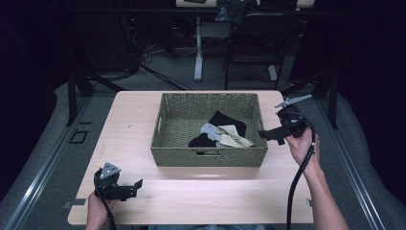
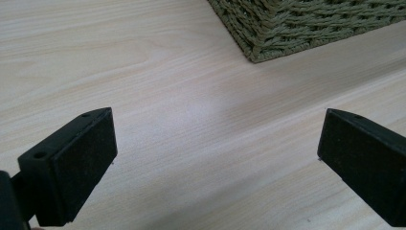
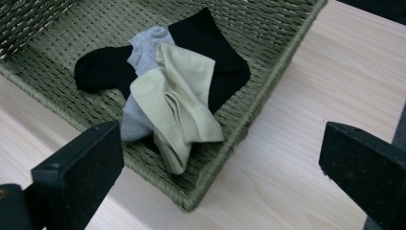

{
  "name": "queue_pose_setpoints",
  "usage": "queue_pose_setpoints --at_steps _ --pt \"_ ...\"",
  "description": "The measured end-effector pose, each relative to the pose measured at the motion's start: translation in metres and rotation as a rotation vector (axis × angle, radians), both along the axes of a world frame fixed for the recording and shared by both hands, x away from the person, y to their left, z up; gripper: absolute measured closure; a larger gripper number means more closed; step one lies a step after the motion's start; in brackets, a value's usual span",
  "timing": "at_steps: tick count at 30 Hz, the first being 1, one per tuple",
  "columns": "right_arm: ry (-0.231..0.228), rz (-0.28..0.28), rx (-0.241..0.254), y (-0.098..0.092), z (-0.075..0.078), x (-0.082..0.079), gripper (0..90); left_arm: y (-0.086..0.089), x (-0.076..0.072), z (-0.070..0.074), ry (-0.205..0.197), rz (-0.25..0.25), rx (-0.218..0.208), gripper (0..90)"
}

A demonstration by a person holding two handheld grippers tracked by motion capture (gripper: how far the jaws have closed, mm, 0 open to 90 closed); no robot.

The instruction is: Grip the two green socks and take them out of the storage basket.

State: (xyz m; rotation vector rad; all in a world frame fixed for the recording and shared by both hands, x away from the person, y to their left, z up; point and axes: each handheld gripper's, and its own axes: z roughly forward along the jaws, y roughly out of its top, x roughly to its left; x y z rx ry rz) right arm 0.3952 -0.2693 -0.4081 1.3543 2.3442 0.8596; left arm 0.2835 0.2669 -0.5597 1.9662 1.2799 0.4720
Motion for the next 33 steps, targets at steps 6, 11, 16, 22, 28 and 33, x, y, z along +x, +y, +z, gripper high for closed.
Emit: queue_pose_setpoints --at_steps 6,11,16,22,28,33 --pt "0.019 0.028 -0.011 0.018 -0.003 0.016 0.9 0.000 0.000 0.000 0.002 -0.004 -0.002 0.0" --pt "0.034 0.047 -0.021 0.034 -0.006 0.028 1.5 0.000 0.000 0.000 0.003 -0.004 -0.003 0.0" --pt "0.056 0.068 -0.030 0.051 -0.009 0.038 1.5 0.000 0.000 0.000 0.004 -0.006 -0.002 0.0" --pt "0.082 0.081 -0.025 0.067 -0.017 0.053 1.6 0.000 0.000 0.000 0.004 -0.010 -0.001 0.0" --pt "0.111 0.096 -0.024 0.079 -0.023 0.063 1.7 0.000 0.000 0.000 0.000 -0.011 -0.002 0.0" --pt "0.137 0.096 -0.055 0.087 -0.029 0.074 4.9 0.000 0.000 0.000 0.001 -0.011 -0.002 0.0"
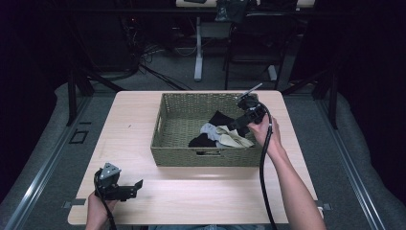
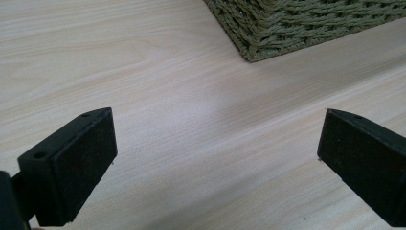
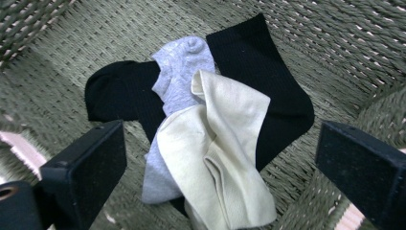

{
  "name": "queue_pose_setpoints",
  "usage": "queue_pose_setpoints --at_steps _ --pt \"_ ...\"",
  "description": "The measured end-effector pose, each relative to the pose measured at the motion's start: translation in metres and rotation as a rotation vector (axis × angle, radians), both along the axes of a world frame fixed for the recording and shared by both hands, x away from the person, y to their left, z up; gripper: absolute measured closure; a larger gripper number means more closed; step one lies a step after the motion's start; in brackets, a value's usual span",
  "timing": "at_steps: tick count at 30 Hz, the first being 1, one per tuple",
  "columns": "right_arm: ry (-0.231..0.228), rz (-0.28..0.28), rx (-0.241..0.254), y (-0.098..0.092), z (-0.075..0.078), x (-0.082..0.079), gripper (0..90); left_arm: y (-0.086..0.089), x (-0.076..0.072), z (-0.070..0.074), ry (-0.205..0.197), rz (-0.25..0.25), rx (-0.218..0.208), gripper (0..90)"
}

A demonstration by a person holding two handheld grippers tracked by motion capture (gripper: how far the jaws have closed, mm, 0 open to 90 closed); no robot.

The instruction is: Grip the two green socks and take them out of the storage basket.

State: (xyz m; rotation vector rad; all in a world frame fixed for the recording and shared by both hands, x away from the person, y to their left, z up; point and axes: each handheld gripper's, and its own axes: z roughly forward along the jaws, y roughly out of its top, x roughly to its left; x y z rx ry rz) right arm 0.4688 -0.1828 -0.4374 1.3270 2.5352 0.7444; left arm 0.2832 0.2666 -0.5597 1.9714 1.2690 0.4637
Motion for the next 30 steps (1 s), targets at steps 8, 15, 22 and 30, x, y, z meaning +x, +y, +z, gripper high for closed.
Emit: queue_pose_setpoints --at_steps 8,15,22,30 --pt "0.028 -0.011 -0.031 0.006 -0.011 0.015 16.6 0.001 0.000 -0.001 0.004 0.005 0.001 0.0" --pt "0.045 -0.016 -0.049 0.010 -0.021 0.024 25.9 0.000 0.000 -0.001 0.003 0.005 0.001 0.0" --pt "0.088 0.002 -0.083 0.023 -0.035 0.032 46.0 0.001 0.000 0.000 0.010 0.000 0.005 0.0" --pt "0.114 0.017 -0.098 0.032 -0.049 0.038 56.3 0.000 0.001 -0.001 0.008 -0.001 0.000 0.1"
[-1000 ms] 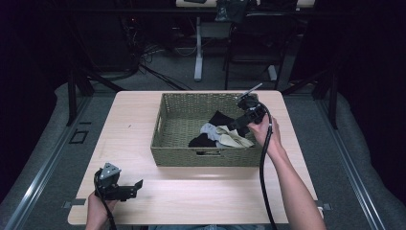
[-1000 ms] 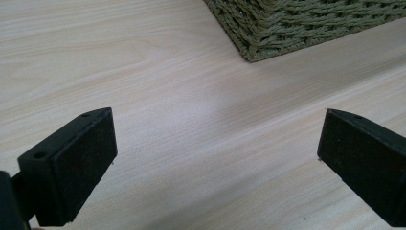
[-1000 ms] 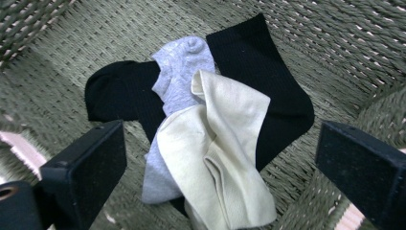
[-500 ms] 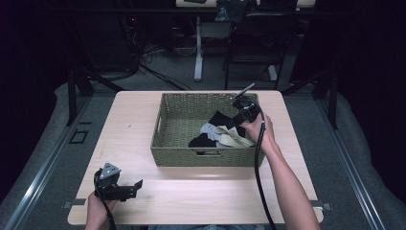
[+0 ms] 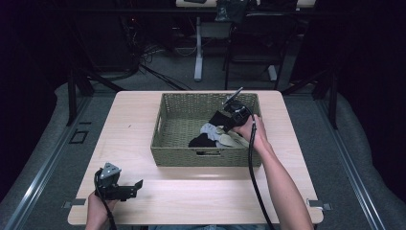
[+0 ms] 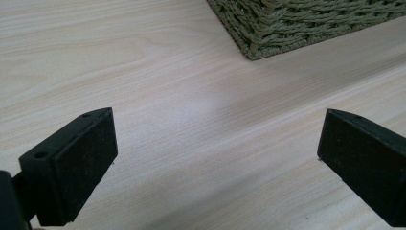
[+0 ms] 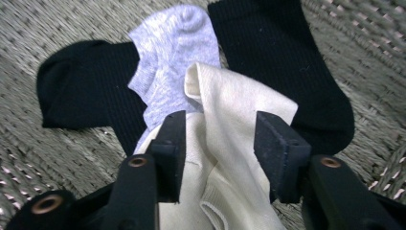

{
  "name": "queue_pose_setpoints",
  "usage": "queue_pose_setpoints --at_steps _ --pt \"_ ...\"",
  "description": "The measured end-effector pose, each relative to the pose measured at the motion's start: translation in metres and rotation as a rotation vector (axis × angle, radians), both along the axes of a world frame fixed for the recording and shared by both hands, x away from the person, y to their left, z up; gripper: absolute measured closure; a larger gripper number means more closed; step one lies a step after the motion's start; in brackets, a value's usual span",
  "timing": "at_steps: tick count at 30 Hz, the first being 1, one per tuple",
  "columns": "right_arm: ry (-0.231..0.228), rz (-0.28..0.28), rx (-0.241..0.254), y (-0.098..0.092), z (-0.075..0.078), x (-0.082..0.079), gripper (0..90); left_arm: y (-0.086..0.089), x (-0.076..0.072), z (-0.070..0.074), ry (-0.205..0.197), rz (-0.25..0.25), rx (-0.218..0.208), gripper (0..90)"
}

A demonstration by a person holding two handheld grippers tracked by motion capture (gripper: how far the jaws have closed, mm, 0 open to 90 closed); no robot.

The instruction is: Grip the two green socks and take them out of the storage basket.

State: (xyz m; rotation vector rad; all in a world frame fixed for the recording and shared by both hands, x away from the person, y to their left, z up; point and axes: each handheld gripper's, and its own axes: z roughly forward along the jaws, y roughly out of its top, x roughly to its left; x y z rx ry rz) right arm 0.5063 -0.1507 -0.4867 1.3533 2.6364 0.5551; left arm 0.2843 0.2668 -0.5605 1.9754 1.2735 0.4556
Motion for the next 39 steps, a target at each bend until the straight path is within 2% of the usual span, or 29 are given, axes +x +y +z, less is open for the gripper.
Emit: queue_pose_setpoints --at_steps 5,6,8,9,10,14,16,20,22,24,26,31,32,34,35,39 --pt "0.018 0.002 -0.032 0.002 -0.007 0.004 63.6 0.000 0.000 0.000 0.001 0.002 0.000 0.1" --pt "0.025 0.009 -0.040 0.003 -0.008 0.004 69.5 0.000 0.000 0.000 0.001 0.001 0.001 0.1" --pt "0.031 0.007 -0.043 0.003 -0.010 0.005 76.1 0.001 -0.001 0.000 0.004 -0.001 0.004 0.1" --pt "0.031 0.007 -0.043 0.003 -0.010 0.005 76.1 0.001 -0.001 0.000 0.004 -0.001 0.004 0.1" --pt "0.030 0.005 -0.034 0.003 -0.009 0.004 83.7 0.001 0.000 0.000 0.000 0.000 0.005 0.1" --pt "0.015 0.013 -0.038 0.002 -0.006 0.002 87.0 0.002 -0.001 0.000 -0.001 0.003 -0.001 0.1" --pt "-0.007 -0.001 -0.018 -0.001 -0.001 0.000 87.4 0.002 -0.001 0.000 0.001 0.007 -0.007 0.1" --pt "-0.023 -0.003 -0.017 -0.003 0.008 -0.003 87.5 0.001 -0.001 0.000 -0.003 0.007 -0.008 0.1" --pt "-0.049 -0.004 -0.028 -0.006 0.020 -0.007 87.6 0.001 -0.001 0.000 -0.003 0.003 -0.005 0.1" --pt "-0.051 0.000 -0.036 -0.007 0.025 -0.008 87.6 0.001 0.000 0.000 -0.002 0.003 -0.007 0.1" --pt "-0.074 -0.005 -0.024 -0.011 0.038 -0.012 87.7 0.000 0.001 0.000 -0.001 -0.002 -0.005 0.1" --pt "-0.109 -0.019 -0.009 -0.015 0.053 -0.017 87.9 0.001 0.000 0.000 -0.001 -0.001 -0.010 0.1" --pt "-0.122 -0.020 -0.003 -0.017 0.061 -0.018 88.0 0.000 0.000 0.000 -0.003 -0.001 -0.007 0.1" --pt "-0.129 -0.024 -0.002 -0.018 0.065 -0.019 88.0 -0.001 0.000 0.001 -0.007 -0.004 -0.010 0.1" --pt "-0.144 -0.024 -0.001 -0.020 0.073 -0.020 88.0 -0.001 0.000 0.001 -0.009 -0.006 -0.010 0.1" --pt "-0.156 -0.029 0.023 -0.021 0.083 -0.022 88.1 -0.002 0.001 0.000 -0.001 -0.007 -0.001 0.1"
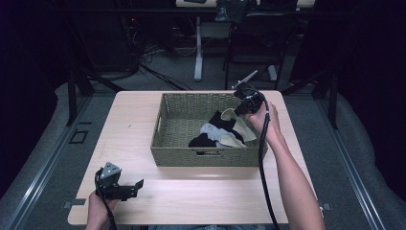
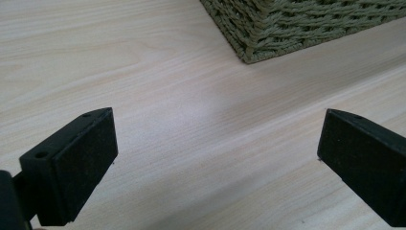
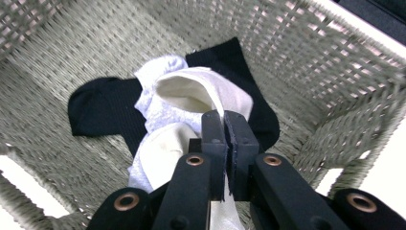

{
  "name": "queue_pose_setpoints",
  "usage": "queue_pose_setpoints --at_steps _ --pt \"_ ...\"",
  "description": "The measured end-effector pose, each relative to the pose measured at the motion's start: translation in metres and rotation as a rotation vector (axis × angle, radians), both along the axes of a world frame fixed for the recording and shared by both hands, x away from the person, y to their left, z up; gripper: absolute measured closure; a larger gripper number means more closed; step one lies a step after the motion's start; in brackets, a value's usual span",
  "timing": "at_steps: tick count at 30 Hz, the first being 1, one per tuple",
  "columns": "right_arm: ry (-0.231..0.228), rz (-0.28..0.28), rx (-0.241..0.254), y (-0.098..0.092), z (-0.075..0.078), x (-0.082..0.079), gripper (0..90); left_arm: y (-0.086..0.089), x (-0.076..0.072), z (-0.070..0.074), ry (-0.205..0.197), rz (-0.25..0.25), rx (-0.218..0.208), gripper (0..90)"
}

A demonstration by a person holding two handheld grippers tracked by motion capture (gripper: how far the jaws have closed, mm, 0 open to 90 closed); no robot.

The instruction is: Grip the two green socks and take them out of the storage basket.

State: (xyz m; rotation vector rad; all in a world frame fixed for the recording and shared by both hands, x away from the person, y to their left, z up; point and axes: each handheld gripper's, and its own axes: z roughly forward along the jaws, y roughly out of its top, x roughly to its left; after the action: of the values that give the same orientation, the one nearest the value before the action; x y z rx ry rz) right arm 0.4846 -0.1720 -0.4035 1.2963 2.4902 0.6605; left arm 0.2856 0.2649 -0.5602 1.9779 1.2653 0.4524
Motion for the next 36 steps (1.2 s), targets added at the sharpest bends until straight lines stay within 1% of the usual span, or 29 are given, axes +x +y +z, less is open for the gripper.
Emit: queue_pose_setpoints --at_steps 3,4,5,7,8,11,14,16,17,19,20,25,26,27,28,30,31,33,34,36 --pt "-0.001 0.000 -0.009 -0.001 0.007 0.001 88.1 0.000 -0.001 0.000 0.001 0.000 0.004 0.2" --pt "-0.001 0.000 -0.009 -0.001 0.007 0.001 88.1 0.000 -0.001 0.000 0.001 0.000 0.004 0.2" --pt "-0.007 -0.002 0.000 -0.001 0.011 0.001 88.1 0.000 0.000 0.000 0.004 0.001 0.001 0.2" --pt "-0.005 0.001 0.005 -0.001 0.013 0.001 88.1 0.000 0.000 -0.001 0.005 0.004 0.003 0.2" --pt "0.000 0.010 0.006 -0.001 0.015 0.002 88.1 0.000 0.000 -0.001 0.006 0.004 0.005 0.2" --pt "-0.005 0.005 0.010 -0.002 0.017 0.003 88.2 0.000 0.000 -0.001 0.009 0.007 0.015 0.4" --pt "-0.004 -0.001 0.010 -0.001 0.022 0.005 88.2 0.001 -0.001 -0.001 0.006 0.004 0.015 0.4" --pt "-0.007 0.001 0.009 -0.001 0.024 0.005 88.2 0.001 -0.001 -0.001 0.006 0.007 0.012 0.4" --pt "-0.012 0.004 0.015 0.000 0.027 0.004 88.1 0.001 -0.001 -0.001 0.005 0.007 0.011 0.4" --pt "-0.010 0.007 0.015 0.000 0.029 0.004 88.1 0.000 -0.001 0.000 0.010 0.003 0.017 0.4" --pt "-0.014 0.010 0.015 0.001 0.034 0.002 88.2 -0.001 0.000 -0.001 0.005 0.002 0.016 0.4" --pt "-0.028 0.019 0.018 0.000 0.048 -0.001 88.1 0.000 0.000 -0.001 0.008 0.004 0.006 0.4" --pt "-0.028 0.019 0.018 0.000 0.048 -0.001 88.1 0.000 0.000 -0.001 0.008 0.004 0.006 0.3" --pt "-0.036 0.016 0.021 -0.001 0.055 -0.002 88.1 0.000 0.000 -0.001 0.007 0.000 0.002 0.3" --pt "-0.038 0.017 0.015 -0.002 0.058 -0.002 88.1 0.000 0.000 -0.001 0.007 0.000 0.002 0.3" --pt "-0.052 0.015 0.021 -0.004 0.064 -0.004 88.0 0.000 0.000 -0.001 0.007 0.000 0.000 0.2" --pt "-0.052 0.015 0.021 -0.004 0.064 -0.004 88.0 0.000 0.000 -0.001 0.006 -0.001 0.001 0.2" --pt "-0.063 0.010 0.025 -0.008 0.072 -0.007 88.1 0.000 0.000 -0.001 0.006 -0.001 -0.001 0.2" --pt "-0.063 0.010 0.025 -0.008 0.072 -0.007 88.1 0.000 0.000 -0.001 0.006 -0.001 -0.001 0.2" --pt "-0.080 0.002 0.028 -0.014 0.080 -0.011 88.0 0.000 -0.001 -0.001 0.001 -0.005 -0.010 0.1"
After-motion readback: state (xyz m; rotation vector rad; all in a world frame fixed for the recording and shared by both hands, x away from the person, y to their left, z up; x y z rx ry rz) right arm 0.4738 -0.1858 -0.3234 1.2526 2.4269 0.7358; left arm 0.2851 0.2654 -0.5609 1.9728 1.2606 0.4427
